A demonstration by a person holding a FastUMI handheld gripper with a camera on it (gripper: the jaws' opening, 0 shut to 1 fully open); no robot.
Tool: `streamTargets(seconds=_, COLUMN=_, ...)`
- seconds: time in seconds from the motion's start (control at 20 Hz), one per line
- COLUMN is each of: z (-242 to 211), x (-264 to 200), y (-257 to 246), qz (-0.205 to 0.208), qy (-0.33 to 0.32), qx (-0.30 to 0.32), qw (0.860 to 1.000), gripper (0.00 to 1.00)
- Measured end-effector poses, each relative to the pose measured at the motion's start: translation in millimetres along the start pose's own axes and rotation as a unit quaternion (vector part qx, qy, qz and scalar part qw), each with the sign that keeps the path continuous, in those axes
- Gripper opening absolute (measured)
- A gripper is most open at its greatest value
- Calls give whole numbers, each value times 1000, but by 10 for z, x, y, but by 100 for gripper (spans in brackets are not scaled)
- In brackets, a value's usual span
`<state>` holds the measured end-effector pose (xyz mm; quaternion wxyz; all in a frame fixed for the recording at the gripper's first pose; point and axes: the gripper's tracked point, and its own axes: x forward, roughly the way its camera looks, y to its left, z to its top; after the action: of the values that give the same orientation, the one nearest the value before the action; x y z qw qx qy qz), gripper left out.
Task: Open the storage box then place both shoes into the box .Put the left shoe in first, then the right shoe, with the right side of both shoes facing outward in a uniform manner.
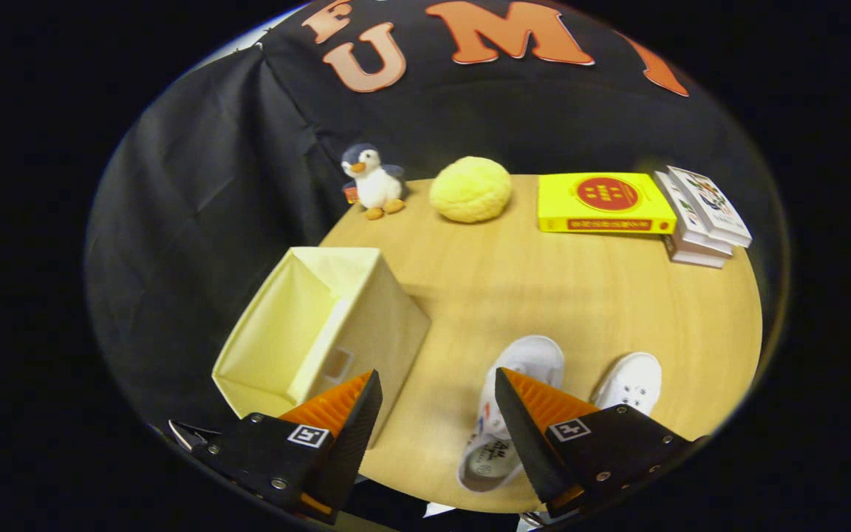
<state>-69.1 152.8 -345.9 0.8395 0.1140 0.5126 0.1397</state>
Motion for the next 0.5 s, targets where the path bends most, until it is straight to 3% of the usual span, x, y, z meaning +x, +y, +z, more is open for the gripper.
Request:
streamTargets(seconds=0.25, z=-642, x=-56, y=-496, qz=-47, qy=41, qx=3, qw=998, gripper=86)
streamTargets(seconds=0.5, z=-873, x=96, y=-641, qz=-57, qy=47, qx=12, qw=997, gripper=76)
